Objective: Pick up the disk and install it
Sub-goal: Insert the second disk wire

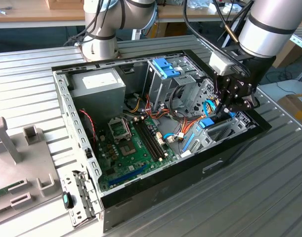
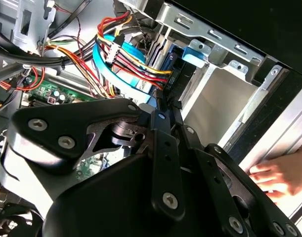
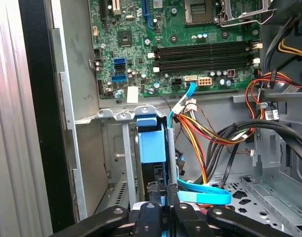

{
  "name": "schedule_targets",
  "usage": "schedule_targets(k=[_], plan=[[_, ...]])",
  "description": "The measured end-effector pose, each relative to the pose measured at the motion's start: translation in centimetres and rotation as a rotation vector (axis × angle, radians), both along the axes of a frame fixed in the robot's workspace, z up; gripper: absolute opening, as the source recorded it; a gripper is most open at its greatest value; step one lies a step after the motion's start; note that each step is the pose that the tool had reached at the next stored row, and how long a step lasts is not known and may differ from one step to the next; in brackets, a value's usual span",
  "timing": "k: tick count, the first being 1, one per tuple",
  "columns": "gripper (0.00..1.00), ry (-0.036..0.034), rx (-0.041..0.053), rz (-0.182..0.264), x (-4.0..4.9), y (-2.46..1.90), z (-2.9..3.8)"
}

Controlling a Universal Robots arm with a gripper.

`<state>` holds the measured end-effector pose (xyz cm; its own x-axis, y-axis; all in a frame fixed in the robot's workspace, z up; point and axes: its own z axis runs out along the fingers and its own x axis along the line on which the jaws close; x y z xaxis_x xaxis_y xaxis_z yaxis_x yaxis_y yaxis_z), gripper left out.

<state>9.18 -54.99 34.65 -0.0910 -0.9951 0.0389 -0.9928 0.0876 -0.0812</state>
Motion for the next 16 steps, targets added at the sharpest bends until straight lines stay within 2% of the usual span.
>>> schedule_targets(k=[4, 5, 7, 16], plan=[[0.16, 0.0, -0.0003, 0.0, 0.0, 0.01, 0.26], [0.16, 0.0, 0.0051, 0.0, 0.0, 0.0, 0.27], [0.16, 0.0001, 0.0075, 0.0, 0.02, 0.01, 0.27], [0.16, 0.0001, 0.0082, 0.0, 0.17, -0.04, -0.17]])
